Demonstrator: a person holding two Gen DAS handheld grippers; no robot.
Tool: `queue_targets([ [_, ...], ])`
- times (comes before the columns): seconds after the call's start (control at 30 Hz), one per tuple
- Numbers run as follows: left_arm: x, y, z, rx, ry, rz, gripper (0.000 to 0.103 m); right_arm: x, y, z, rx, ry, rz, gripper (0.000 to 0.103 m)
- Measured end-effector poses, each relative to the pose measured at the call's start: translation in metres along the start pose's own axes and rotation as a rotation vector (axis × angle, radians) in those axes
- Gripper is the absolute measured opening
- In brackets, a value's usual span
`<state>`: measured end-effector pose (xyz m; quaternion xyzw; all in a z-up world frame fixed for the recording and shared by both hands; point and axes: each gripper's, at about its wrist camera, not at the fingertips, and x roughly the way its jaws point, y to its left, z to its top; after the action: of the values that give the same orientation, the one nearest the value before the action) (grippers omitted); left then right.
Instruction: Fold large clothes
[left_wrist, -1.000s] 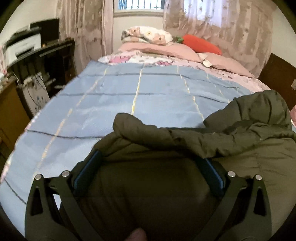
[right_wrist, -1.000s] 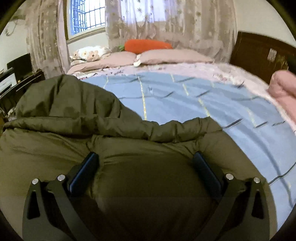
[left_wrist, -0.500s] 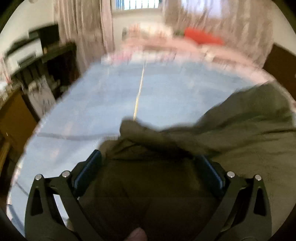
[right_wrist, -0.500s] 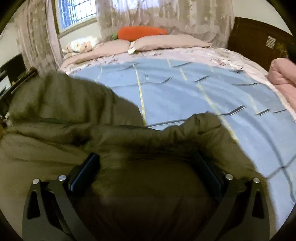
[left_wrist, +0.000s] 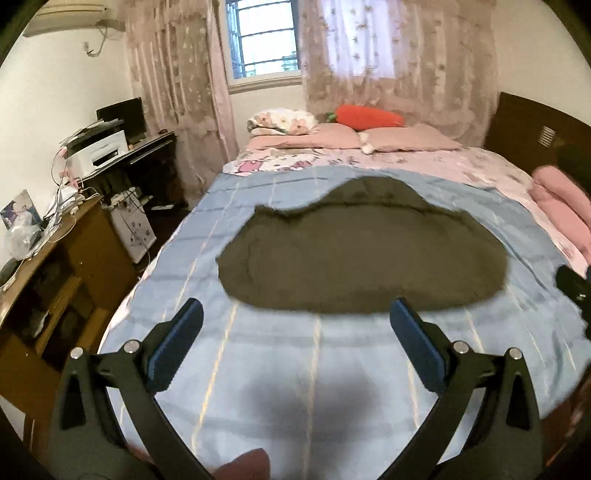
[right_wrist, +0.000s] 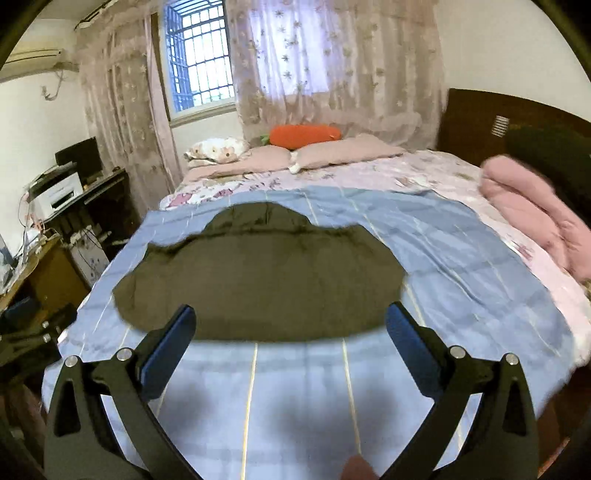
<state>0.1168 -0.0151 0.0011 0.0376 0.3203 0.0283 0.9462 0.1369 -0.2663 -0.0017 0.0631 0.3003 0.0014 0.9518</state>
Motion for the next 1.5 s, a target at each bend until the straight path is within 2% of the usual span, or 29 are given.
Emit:
queue_targets([
  [0.07, -0.037, -0.009, -0.027, 0.020, 0.028, -0.049, 0.101, -0.042, 0.004, -0.024, -0.004, 0.000, -0.024, 0.102],
  [0.17, -0.077, -0.014, -0.054, 0.025, 0.058, -0.064, 0.101, -0.093, 0.009, -0.049, -0.028, -0.010, -0.087, 0.102],
  [0.37, -0.173, -0.016, -0.094, 0.031, -0.046, -0.059, 0.101, -0.176, 0.014, -0.075, -0.073, -0.086, -0.075, 0.102],
  [0.6, -0.241, 0.001, -0.100, -0.010, -0.128, -0.037, 0.101, -0.247, 0.005, -0.089, -0.036, -0.133, -0.066, 0.102],
  [0.8, -0.275, 0.014, -0.103, -0.046, -0.171, -0.037, 0.101, -0.266, 0.014, -0.104, -0.054, -0.148, -0.044, 0.102],
  [1.03, -0.285, 0.022, -0.097, -0.078, -0.213, -0.027, 0.101, -0.266, 0.025, -0.104, -0.073, -0.164, -0.025, 0.102],
  [1.5, -0.279, 0.024, -0.104, -0.077, -0.189, -0.032, 0.101, -0.266, 0.029, -0.111, -0.094, -0.164, -0.049, 0.102],
])
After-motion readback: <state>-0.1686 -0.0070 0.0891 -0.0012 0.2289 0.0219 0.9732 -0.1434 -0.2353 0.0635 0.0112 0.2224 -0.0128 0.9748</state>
